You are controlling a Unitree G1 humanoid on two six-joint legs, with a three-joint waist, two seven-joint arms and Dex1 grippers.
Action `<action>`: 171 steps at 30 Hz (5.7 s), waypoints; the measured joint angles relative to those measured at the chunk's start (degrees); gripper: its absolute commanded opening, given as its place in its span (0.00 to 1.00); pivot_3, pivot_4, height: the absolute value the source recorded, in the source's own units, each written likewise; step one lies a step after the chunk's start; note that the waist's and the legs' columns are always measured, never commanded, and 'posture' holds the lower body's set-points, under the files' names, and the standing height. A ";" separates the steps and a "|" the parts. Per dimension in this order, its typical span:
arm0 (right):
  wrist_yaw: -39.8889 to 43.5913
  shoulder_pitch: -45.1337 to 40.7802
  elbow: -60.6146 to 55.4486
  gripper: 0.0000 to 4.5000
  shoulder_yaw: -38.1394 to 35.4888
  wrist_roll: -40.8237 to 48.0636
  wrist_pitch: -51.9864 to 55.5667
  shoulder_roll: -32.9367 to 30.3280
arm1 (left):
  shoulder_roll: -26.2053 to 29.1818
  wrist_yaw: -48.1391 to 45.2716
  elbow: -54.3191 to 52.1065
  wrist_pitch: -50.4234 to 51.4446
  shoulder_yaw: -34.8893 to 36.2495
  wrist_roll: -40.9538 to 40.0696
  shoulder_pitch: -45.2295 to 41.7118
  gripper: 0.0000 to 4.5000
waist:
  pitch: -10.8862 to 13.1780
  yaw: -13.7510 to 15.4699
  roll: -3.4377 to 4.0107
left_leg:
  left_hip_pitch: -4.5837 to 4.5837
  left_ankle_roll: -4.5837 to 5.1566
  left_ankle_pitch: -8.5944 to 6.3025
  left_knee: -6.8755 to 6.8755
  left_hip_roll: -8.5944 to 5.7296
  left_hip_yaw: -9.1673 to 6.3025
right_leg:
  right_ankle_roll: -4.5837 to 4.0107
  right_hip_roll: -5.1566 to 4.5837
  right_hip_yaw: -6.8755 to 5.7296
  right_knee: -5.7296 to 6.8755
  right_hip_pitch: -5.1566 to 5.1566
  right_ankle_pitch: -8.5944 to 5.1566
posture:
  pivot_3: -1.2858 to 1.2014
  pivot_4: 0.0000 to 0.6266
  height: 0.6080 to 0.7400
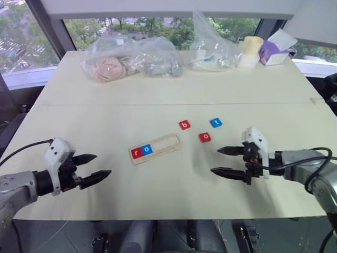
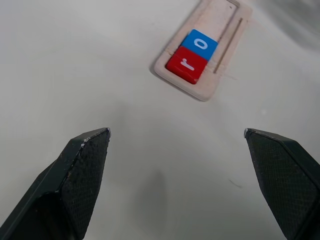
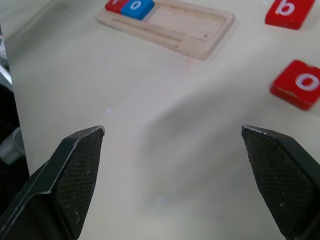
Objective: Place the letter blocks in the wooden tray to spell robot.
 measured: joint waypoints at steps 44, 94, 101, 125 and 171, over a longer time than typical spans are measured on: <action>-15.21 0.91 -15.53 0.99 4.71 6.95 9.85 8.36 | -11.33 -9.27 31.62 -32.91 -33.18 26.90 -30.21 1.00 | -0.13 0.32 0.01 | 0.22 0.19 0.11 0.16 0.03 0.21 | 0.09 0.04 0.12 0.08 0.24 0.10 | 0.52 0.24 1.00; -37.36 -20.97 6.60 1.00 7.08 -6.32 7.37 28.64 | -11.67 -31.50 50.30 -34.95 -35.36 31.76 -51.54 0.99 | -0.28 -1.20 0.01 | 0.33 0.40 0.00 0.48 0.40 0.24 | 0.20 0.47 0.02 0.22 0.40 0.31 | 0.52 0.24 1.00; -42.66 -30.49 24.94 1.00 15.26 -17.35 4.51 37.33 | -4.18 -25.91 37.32 -22.39 -26.34 26.05 -43.88 0.99 | -0.26 -1.78 -0.02 | 0.31 0.35 0.04 0.32 0.36 0.78 | 0.34 0.47 0.62 0.90 -0.24 0.36 | 0.52 0.24 1.00; -43.13 -33.29 33.57 0.26 13.70 -29.15 -1.04 43.54 | -4.31 -5.78 10.75 -1.28 -12.10 9.83 -25.23 1.00 | -0.26 -2.92 -0.01 | 0.59 0.07 0.20 0.07 0.53 1.05 | 0.24 0.73 1.11 0.90 -0.30 0.40 | 0.52 0.24 1.00; 10.72 -0.71 16.67 1.00 -0.93 -20.65 -19.82 8.13 | -0.56 -14.71 6.26 1.52 -24.91 0.55 -31.60 1.00 | -0.18 -1.77 -0.03 | 0.45 0.18 0.05 0.05 0.93 1.24 | -0.15 1.08 1.12 0.09 -0.13 0.21 | 0.52 0.24 1.00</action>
